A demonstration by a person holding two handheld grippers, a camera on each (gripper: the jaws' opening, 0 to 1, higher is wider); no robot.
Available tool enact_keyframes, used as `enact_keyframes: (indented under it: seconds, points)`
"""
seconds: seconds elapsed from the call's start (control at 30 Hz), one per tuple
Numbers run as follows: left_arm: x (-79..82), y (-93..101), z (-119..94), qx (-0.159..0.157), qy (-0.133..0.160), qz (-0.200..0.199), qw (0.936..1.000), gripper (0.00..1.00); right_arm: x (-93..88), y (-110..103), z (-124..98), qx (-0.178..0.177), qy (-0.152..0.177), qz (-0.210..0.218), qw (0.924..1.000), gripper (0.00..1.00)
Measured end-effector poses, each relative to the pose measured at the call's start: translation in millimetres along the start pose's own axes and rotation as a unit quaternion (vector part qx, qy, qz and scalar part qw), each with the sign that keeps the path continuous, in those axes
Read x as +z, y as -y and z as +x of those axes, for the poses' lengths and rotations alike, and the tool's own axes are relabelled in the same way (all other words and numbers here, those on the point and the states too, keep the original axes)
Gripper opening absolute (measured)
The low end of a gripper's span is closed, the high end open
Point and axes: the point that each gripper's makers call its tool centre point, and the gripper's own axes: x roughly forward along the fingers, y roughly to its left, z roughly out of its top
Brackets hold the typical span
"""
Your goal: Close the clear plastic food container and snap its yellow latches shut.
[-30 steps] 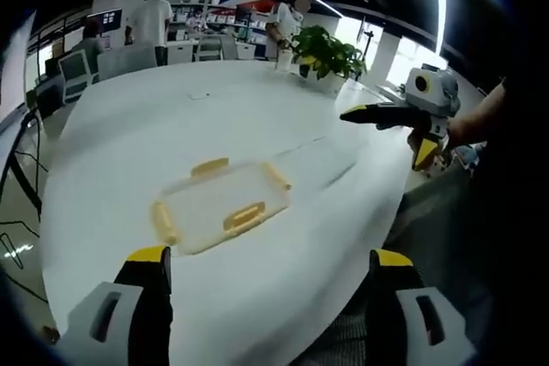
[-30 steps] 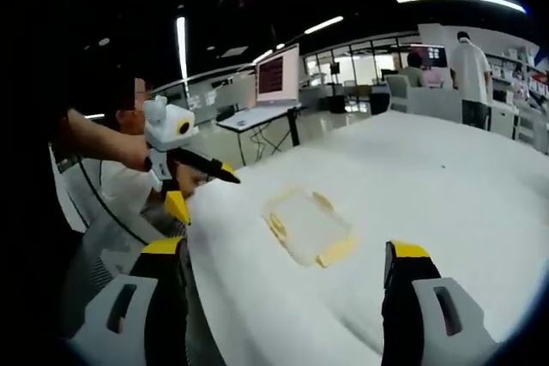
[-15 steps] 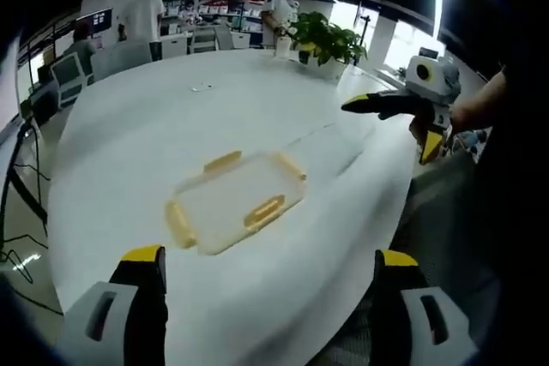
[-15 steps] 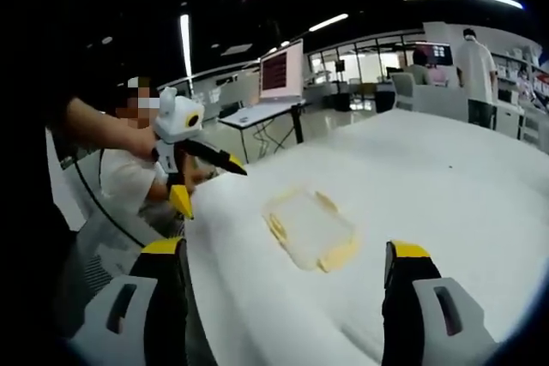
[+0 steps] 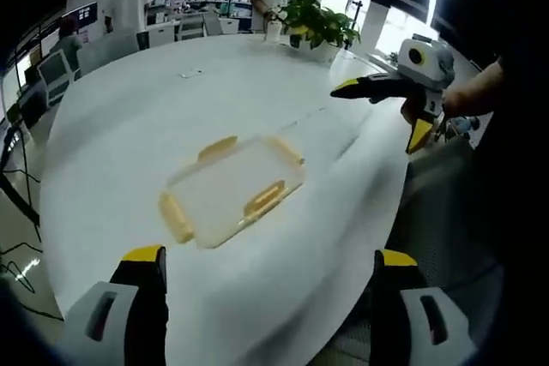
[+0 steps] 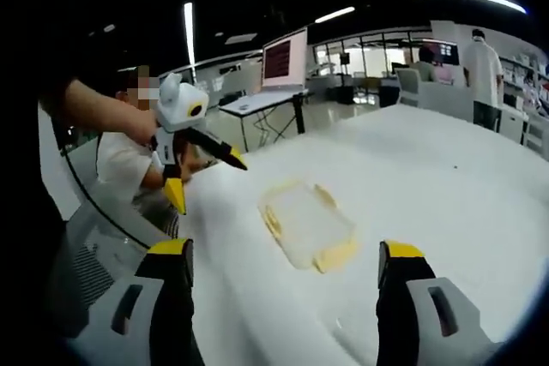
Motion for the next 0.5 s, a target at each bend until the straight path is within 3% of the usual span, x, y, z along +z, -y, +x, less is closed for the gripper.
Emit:
enact_keyframes:
  seconds: [0.2, 0.27, 0.5]
  points:
    - [-1.1, -8.1, 5, -0.007, -0.022, 0.03, 0.9993, 0.95, 2.5, 3, 8, 0.006, -0.009, -0.01, 0.9999, 0.84]
    - [-0.8, -9.4, 6, -0.018, -0.034, 0.023, 0.999, 0.94, -0.4, 4, 11, 0.008, -0.023, -0.028, 0.9993, 0.83]
    - [10.2, -15.8, 11, -0.016, -0.04, 0.049, 0.9979, 0.93, -4.3, 4, 14, 0.014, -0.041, -0.044, 0.9981, 0.81]
